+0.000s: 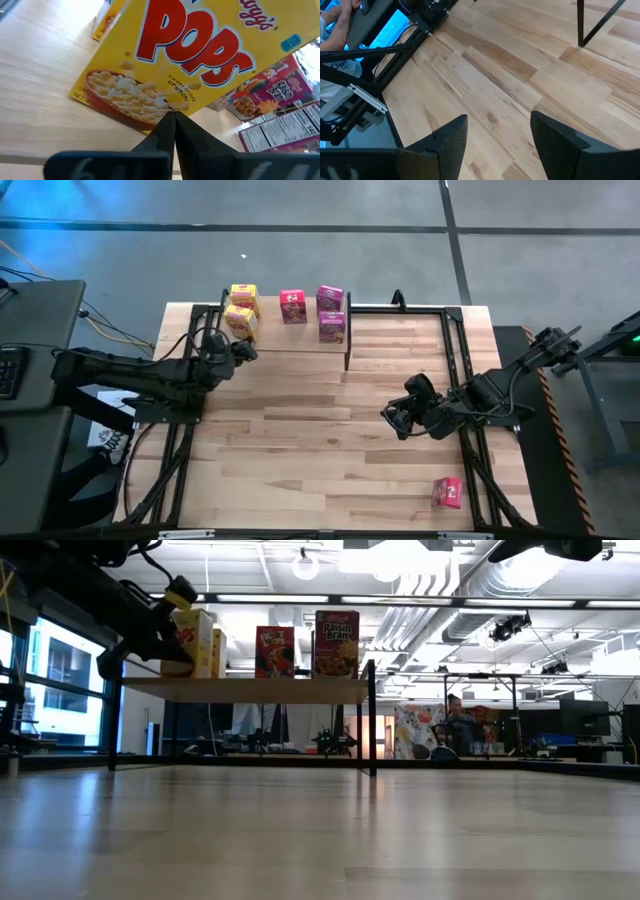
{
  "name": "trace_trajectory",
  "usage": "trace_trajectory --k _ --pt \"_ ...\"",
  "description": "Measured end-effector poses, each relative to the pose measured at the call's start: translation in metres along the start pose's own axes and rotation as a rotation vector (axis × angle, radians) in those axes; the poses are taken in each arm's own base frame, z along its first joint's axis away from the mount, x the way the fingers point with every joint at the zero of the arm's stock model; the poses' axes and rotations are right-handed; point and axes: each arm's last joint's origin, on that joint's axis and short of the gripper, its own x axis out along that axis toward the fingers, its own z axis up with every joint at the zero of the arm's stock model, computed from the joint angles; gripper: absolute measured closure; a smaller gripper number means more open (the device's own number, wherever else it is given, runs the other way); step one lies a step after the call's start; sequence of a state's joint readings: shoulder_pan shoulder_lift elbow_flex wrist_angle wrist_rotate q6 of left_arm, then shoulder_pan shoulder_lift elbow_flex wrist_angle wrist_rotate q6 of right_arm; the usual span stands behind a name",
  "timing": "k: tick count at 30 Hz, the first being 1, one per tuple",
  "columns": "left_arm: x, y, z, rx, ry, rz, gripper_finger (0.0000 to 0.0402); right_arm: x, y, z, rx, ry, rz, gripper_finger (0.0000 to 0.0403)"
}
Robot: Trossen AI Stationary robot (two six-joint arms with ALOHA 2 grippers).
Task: Stack cereal on shelf
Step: Put the yellow cereal box on the shelf aligned with the other yellow cereal box
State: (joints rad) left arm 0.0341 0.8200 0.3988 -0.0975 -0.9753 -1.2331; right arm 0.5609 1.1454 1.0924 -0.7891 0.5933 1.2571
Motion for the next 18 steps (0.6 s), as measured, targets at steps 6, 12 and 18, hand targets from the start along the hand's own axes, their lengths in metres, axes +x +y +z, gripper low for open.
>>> trace_trajectory --k 6,12,18 --pt "0.0000 -0.0014 0.0000 -0.013 0.010 -0.014 0.0401 0.0000 0.0000 0.0001 0.000 -0.001 0.000 0.0190" --pt "-0.0001 -0.0042 0.0006 -0.010 0.014 -0.036 0.0401 0.0000 0.0000 0.0001 0.000 -0.001 0.000 0.0190" --pt "-0.0010 -0.0049 -0.0006 0.003 0.072 -0.063 0.0402 0.0000 0.0000 0.0001 0.000 0.000 0.000 0.0190"
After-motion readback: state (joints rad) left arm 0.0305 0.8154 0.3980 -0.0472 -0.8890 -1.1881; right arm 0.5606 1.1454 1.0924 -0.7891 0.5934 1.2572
